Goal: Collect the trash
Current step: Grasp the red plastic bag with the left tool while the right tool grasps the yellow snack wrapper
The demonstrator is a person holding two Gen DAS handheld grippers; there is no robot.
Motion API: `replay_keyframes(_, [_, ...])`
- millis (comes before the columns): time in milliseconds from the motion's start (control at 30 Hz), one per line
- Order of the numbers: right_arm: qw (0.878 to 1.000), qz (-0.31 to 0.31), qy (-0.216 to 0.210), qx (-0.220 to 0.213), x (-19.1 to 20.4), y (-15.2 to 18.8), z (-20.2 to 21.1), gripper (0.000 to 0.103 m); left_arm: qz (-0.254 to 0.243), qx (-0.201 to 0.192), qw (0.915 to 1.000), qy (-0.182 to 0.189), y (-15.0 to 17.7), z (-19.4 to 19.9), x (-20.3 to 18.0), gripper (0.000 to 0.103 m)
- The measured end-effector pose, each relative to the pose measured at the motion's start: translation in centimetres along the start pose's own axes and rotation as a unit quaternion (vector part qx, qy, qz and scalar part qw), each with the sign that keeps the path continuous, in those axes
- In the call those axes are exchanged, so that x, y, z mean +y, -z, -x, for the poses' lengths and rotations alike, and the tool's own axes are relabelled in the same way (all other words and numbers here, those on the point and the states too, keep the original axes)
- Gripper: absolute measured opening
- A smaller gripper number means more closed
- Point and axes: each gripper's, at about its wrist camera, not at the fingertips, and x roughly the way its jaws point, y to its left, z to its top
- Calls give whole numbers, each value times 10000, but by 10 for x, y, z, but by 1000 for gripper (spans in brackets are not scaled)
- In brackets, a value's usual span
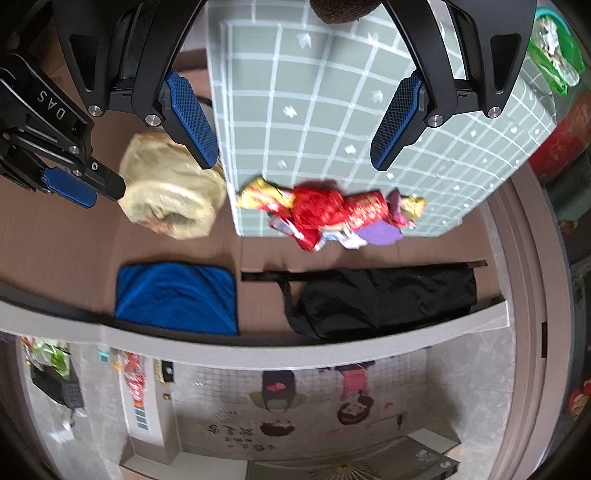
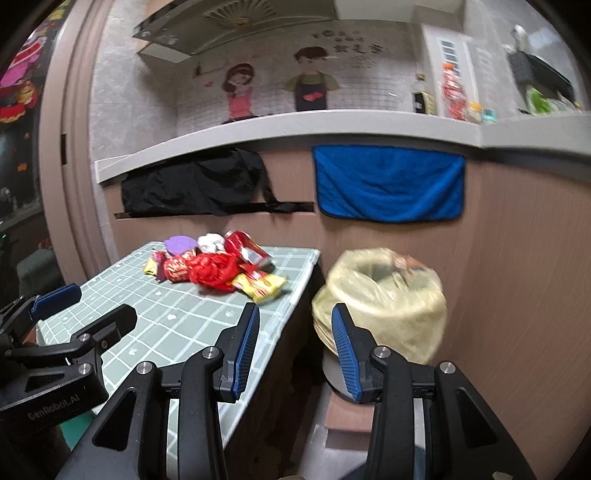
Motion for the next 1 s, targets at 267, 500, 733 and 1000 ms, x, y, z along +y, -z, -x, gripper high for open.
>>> replay_keyframes(267, [9968, 354, -713, 102, 15, -47, -73, 39, 746, 17, 9972, -36, -47, -70, 73, 85])
replay_keyframes(500, [9894, 668, -1185, 514, 23, -57, -133, 39, 621, 409, 9965, 374, -55, -127, 100, 85])
replay_keyframes(733, [9862, 604, -1307, 816, 22, -47, -150, 39, 767, 1154, 9874, 770, -45, -189, 93, 85])
replay_keyframes(1000, [9833, 746, -1262, 1076, 16, -36, -165, 39, 1026, 1457, 9816, 680, -38, -252, 87, 85])
